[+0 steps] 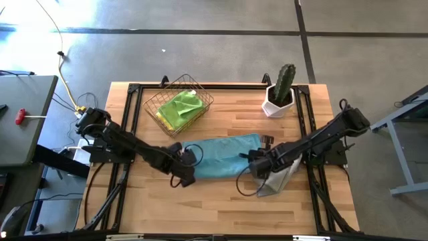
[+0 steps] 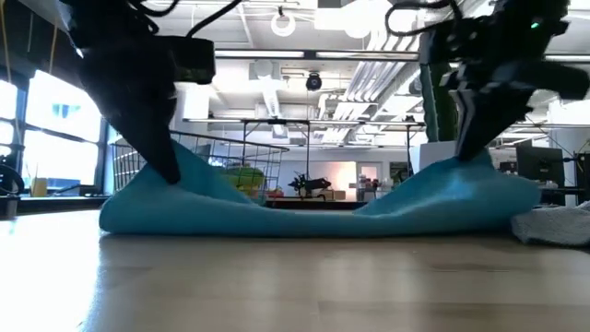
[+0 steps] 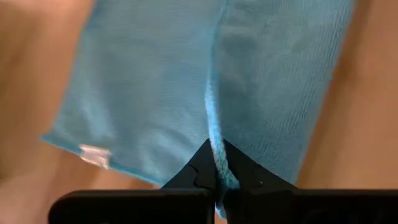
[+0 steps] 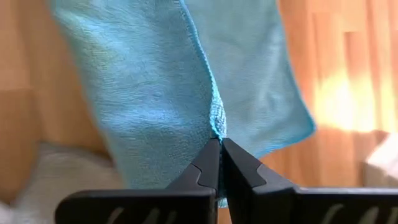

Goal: Fold microfiber towels
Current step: Fold the light blue microfiber towel

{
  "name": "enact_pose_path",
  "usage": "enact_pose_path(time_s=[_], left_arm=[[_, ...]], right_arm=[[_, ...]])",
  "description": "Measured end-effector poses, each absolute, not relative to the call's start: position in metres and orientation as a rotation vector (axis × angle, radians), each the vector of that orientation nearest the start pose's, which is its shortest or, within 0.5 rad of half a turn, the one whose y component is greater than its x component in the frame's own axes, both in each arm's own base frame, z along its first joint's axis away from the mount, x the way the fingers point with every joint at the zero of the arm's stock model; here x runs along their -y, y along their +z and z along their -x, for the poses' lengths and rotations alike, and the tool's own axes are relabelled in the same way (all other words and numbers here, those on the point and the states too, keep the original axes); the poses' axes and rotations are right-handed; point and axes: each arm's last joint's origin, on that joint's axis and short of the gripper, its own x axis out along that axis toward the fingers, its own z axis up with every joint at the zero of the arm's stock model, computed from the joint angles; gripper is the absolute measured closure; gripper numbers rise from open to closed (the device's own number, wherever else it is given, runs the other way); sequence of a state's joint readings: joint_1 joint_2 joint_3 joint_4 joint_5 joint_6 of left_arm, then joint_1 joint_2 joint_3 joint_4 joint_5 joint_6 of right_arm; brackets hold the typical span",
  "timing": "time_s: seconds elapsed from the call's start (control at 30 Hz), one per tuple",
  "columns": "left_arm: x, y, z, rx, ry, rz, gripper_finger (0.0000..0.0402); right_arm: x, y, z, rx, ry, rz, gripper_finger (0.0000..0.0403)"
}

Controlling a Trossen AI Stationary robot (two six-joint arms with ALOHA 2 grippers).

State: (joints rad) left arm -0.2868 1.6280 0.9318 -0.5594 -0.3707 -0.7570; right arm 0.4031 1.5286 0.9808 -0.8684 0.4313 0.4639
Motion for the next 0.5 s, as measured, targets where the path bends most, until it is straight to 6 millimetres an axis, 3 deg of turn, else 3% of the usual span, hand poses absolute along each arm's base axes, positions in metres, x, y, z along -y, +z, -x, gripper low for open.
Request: enact_pose_path(time_s=[0.5], left_arm=[[0.028,0.165,-0.277,-1.078,0.787,0.148,0.0401]], right_arm=[[-0.03,0.196,-0.259,-1.323,-0.457,0.157,0.0403]])
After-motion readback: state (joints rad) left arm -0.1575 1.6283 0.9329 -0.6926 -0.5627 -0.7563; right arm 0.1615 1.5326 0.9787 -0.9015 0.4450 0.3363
